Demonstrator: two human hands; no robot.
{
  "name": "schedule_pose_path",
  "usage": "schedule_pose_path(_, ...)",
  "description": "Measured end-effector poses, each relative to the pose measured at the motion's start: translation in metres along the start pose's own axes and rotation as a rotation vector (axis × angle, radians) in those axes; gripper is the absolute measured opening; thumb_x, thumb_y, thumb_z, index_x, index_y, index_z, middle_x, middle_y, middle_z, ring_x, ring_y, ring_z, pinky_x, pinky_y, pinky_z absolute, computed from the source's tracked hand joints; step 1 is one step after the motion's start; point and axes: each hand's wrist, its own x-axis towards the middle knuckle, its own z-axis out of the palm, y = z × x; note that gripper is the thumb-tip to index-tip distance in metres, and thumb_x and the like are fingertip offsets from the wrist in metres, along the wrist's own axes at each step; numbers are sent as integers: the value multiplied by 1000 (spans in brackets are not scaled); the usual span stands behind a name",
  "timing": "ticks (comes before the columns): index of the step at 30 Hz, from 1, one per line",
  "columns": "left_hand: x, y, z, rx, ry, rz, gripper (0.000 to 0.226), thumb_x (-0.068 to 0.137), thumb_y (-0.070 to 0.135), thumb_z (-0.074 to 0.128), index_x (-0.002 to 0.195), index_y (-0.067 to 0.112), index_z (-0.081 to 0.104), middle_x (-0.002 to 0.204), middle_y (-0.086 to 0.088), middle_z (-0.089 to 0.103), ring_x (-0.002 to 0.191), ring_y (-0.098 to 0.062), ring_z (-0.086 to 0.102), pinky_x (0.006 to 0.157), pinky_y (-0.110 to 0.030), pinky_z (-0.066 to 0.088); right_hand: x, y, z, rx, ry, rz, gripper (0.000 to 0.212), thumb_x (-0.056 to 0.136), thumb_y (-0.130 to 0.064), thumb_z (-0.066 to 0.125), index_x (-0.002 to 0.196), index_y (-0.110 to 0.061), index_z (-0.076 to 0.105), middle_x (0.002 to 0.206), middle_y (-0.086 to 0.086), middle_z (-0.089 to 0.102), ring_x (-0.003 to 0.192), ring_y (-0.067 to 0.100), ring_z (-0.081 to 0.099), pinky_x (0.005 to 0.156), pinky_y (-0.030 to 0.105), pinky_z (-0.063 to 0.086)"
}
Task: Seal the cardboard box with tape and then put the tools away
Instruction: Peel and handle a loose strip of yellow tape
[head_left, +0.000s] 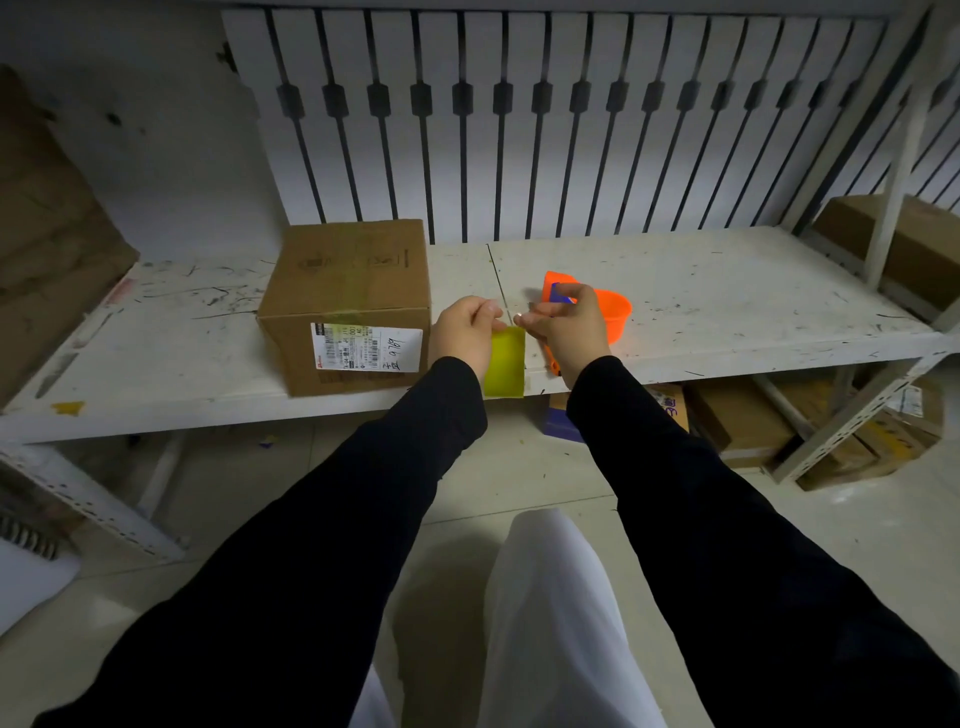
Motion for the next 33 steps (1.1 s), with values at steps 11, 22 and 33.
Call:
schedule_pose_path(11, -4, -1, -4, 59, 92, 115, 27, 96, 19, 46, 104, 5, 67, 113, -14, 66, 105, -26, 59, 83, -25, 40, -1, -2, 3, -132, -26, -82, 3, 87, -10, 61, 85, -11, 63, 75, 0, 61, 76, 17, 56, 75, 31, 50)
schedule_pose_path(22, -9, 10, -3, -55, 129, 48, 27, 96, 16, 48, 112, 4, 66, 108, -14, 70, 99, -24, 61, 85, -23, 42, -9, -8, 5, -23, 28, -151, 21, 84, -4, 62, 95, -19, 51, 71, -3, 62, 68, 8, 58, 60, 25, 45)
schedule_pose_path(33, -14, 15, -5, -68, 137, 34, 26, 91, 16, 57, 114, 7, 66, 115, -9, 70, 107, -20, 63, 88, -22, 43, -8, -4, 2, 47, 29, -185, 38, 83, 8, 56, 66, -21, 39, 65, 1, 49, 71, 17, 59, 62, 21, 41)
